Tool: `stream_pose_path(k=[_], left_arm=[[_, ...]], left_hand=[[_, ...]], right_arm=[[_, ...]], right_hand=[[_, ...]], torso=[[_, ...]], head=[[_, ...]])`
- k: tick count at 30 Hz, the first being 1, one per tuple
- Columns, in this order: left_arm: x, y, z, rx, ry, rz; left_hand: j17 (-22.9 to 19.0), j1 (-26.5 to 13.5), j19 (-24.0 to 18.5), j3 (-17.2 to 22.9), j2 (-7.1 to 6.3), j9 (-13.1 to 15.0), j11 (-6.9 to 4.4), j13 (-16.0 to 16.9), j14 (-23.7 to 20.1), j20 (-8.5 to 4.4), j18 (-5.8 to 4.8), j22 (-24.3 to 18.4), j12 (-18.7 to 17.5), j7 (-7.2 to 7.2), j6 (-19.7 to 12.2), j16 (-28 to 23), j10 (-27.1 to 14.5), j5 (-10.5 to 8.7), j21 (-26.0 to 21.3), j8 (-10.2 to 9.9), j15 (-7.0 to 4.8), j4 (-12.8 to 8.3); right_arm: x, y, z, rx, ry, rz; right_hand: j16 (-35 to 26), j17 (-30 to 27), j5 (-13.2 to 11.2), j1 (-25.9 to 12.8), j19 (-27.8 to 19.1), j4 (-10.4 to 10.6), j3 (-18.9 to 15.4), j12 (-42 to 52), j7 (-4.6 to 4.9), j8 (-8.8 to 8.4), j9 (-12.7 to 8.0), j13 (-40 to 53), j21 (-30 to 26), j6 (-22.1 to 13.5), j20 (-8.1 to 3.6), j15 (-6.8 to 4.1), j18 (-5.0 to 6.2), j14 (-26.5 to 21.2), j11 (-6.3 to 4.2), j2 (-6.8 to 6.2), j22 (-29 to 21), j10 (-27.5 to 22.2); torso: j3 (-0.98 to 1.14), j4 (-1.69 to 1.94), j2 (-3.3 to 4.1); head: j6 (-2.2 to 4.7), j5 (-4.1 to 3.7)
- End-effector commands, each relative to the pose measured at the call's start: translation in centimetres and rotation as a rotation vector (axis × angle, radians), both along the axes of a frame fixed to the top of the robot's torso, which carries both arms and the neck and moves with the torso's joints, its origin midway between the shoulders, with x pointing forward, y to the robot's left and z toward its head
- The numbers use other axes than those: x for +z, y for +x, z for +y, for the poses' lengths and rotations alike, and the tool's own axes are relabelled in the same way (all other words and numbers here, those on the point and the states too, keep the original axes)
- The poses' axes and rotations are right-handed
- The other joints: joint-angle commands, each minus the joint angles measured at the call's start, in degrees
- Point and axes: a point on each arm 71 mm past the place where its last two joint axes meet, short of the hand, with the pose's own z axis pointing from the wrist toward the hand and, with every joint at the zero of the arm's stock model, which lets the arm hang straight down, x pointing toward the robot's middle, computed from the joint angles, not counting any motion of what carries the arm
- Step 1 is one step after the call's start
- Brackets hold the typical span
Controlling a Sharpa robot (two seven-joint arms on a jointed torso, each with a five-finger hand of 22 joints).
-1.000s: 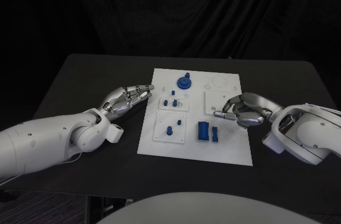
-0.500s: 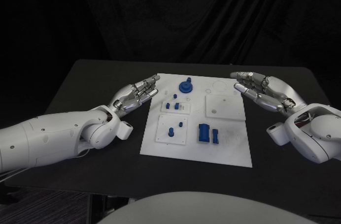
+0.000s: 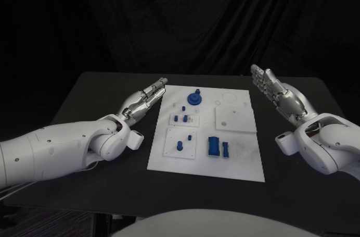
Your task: Assemble the parts on the task board
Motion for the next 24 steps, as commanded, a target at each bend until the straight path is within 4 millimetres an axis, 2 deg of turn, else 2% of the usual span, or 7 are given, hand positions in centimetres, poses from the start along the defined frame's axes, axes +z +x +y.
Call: stream_pose_path(k=[1,2,3,15,17,18,24], left_arm=[[0.3,0.5,-0.6,0.111,-0.002,0.012],[0.4,0.7,-1.0,0.133,-0.006,0.015],[0.6,0.8,-1.3,0.156,-0.011,0.018],[2.5,2.1,-5.1,0.419,-0.068,0.108],[2.6,2.1,-5.3,0.438,-0.073,0.118],[2.7,2.1,-5.4,0.445,-0.074,0.122],[2.7,2.2,-5.6,0.458,-0.077,0.129]], left_hand=[[-0.05,-17.21,-0.07,2.85,-1.97,-0.37,3.44,-0.25,0.07,1.17,-2.03,-0.17,-1.04,0.98,-3.42,-0.2,-0.64,-6.59,-0.32,-0.49,1.75,-3.64],[-0.05,-18.74,-0.07,3.14,-2.16,-0.37,3.44,-0.25,0.07,1.17,-6.57,-0.17,-1.04,0.98,-3.62,-0.2,-0.64,-7.17,-0.32,-0.49,1.75,-3.93],[-0.05,-20.18,-0.07,3.34,-6.2,-0.37,3.44,-0.25,0.07,1.17,-6.57,-0.17,-1.04,0.98,-3.95,-0.2,-0.64,-7.74,-0.32,-0.49,1.75,-4.27],[-0.05,-33.2,-0.07,8.88,-6.2,-0.37,3.44,-0.25,0.07,1.17,-6.57,-0.17,-1.04,0.98,-6.43,-0.2,-0.64,-12.73,-0.32,-0.49,1.75,-7.08],[-0.05,-34.84,-0.07,8.88,-6.2,-0.37,3.44,-0.25,0.07,1.17,-6.57,-0.17,-1.04,0.98,-6.59,-0.2,-0.64,-13.36,-0.32,-0.49,1.75,-7.46],[-0.05,-35.59,-0.07,8.88,-6.2,-0.37,3.44,-0.25,0.07,1.17,-6.57,-0.17,-1.04,0.98,-10.65,-0.2,-0.64,-13.65,-0.32,-0.49,1.75,-11.5],[-0.05,-39.75,-0.07,8.88,-6.2,-0.37,3.44,-0.25,0.07,1.17,-6.57,-0.17,-1.04,0.98,-10.65,-0.2,-0.64,-15.25,-0.32,-0.49,1.75,-11.5]], right_arm=[[-0.4,0.8,0.2,-0.088,0.085,0.029],[-0.5,1.0,0.4,-0.104,0.106,0.036],[-0.7,1.2,0.6,-0.122,0.128,0.044],[-3.2,3.7,3.7,-0.365,0.39,0.184],[-3.5,3.8,4.0,-0.388,0.412,0.199],[-3.6,3.9,4.1,-0.398,0.42,0.206],[-4.0,4.0,4.4,-0.423,0.442,0.224]], right_hand=[[-0.2,-0.05,-0.2,-3.23,-0.02,-0.08,0.37,-0.2,-0.04,-0.2,-0.09,-0.05,-0.2,-0.26,-0.29,-0.29,-0.39,-0.02,-0.19,-0.15,-0.06,-0.01],[-0.2,-0.05,-0.2,-4.04,-0.02,-0.08,0.37,-0.2,-0.04,-0.2,-0.09,-0.05,-0.2,-0.26,-0.29,-0.29,-0.39,-0.02,-0.19,-0.15,-0.06,-0.01],[-0.2,-0.05,-0.2,-8.4,-0.02,-0.08,0.37,-0.2,-0.04,-0.2,-0.09,-0.05,-0.2,-0.26,-0.29,-0.29,-0.39,-0.02,-0.19,-0.15,-0.06,-0.01],[-0.2,-0.05,-0.2,-8.4,-0.02,-0.08,0.37,-0.2,-0.04,-0.2,-0.09,-0.05,-0.2,-0.26,-0.29,-0.29,-0.39,-0.02,-0.19,-0.15,-0.06,-0.01],[-0.2,-0.05,-0.2,-8.4,-0.02,-0.08,0.37,-0.2,-0.04,-0.2,-0.09,-0.05,-0.2,-0.26,-0.29,-0.29,-0.39,-0.02,-0.19,-0.15,-0.06,-0.01],[-0.2,-0.05,-0.2,-8.4,-0.02,-0.08,0.37,-0.2,-0.04,-0.2,-0.09,-0.05,-0.2,-0.26,-0.29,-0.29,-0.39,-0.02,-0.19,-0.15,-0.06,-0.01],[-0.2,-0.05,-0.2,-8.4,-0.02,-0.08,0.37,-0.2,-0.04,-0.2,-0.09,-0.05,-0.2,-0.26,-0.29,-0.29,-0.39,-0.02,-0.19,-0.15,-0.06,-0.01]], torso=[[0.02,0.17,-1.49],[0.03,0.2,-1.83],[0.04,0.24,-2.21],[0.16,0.61,-6.3],[0.17,0.63,-6.57],[0.17,0.64,-6.67],[0.18,0.65,-6.81]], head=[[2.54,-1.07],[3.26,-1.39],[4.05,-1.73],[12.63,-5.52],[13.21,-5.78],[13.42,-5.87],[13.71,-6.0]])
